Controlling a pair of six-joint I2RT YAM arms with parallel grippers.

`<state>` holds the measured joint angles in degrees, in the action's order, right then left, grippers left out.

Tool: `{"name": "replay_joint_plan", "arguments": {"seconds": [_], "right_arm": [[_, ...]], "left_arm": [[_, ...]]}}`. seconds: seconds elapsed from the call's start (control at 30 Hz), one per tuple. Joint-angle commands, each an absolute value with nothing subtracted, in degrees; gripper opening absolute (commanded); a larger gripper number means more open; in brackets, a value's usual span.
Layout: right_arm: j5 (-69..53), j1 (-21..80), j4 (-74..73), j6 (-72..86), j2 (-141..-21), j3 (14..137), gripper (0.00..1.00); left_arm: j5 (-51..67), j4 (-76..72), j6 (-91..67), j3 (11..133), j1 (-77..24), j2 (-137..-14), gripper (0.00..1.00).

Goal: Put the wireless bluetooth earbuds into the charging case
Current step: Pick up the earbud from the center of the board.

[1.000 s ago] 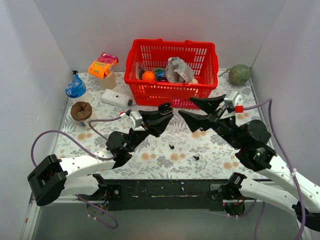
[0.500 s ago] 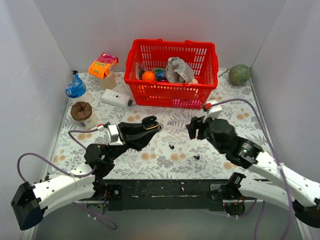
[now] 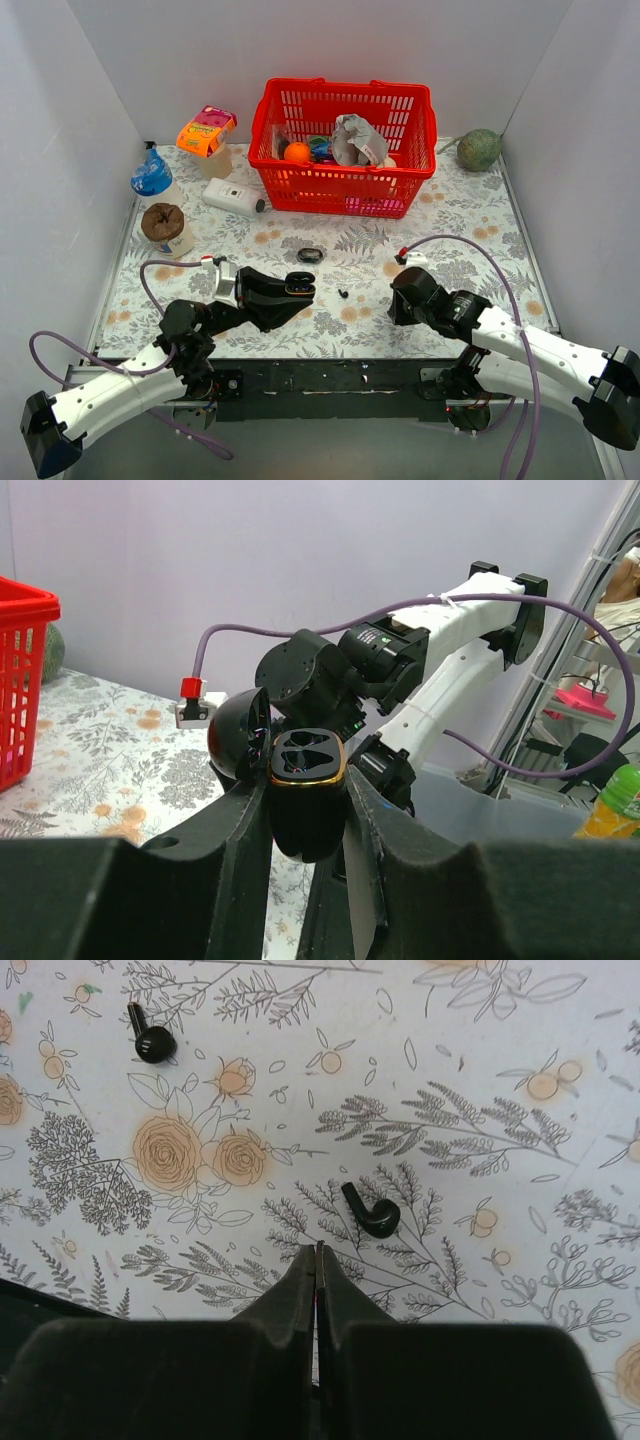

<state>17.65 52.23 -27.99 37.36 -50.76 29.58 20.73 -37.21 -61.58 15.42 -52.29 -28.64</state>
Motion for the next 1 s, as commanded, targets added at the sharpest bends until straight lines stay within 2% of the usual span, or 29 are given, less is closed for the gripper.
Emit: {"name": "replay_joint_plan", "arguments": {"seconds": [0.0, 0.33, 0.73, 0.97], "right_arm": [[14.1, 52.1, -27.9, 42.5, -48.7, 27.0, 0.01], [16.1, 51.9, -27.2, 44.6, -52.7, 23.6, 0.01], [20.6, 49.5, -25.3, 39.6, -58.7, 25.2, 0.02], [21.9, 49.0, -25.2, 38.5, -62.0, 26.7, 0.16]], "left_arm": [[19.9, -35.9, -63.3, 14.3, -52.3, -26.5, 0.0], [20.0, -34.5, -63.8, 14.3, -52.3, -25.8, 0.0], [18.5, -33.0, -63.6, 14.4, -52.3, -24.9, 0.0], [18.4, -33.0, -63.7, 14.3, -52.3, -25.2, 0.0]]}}
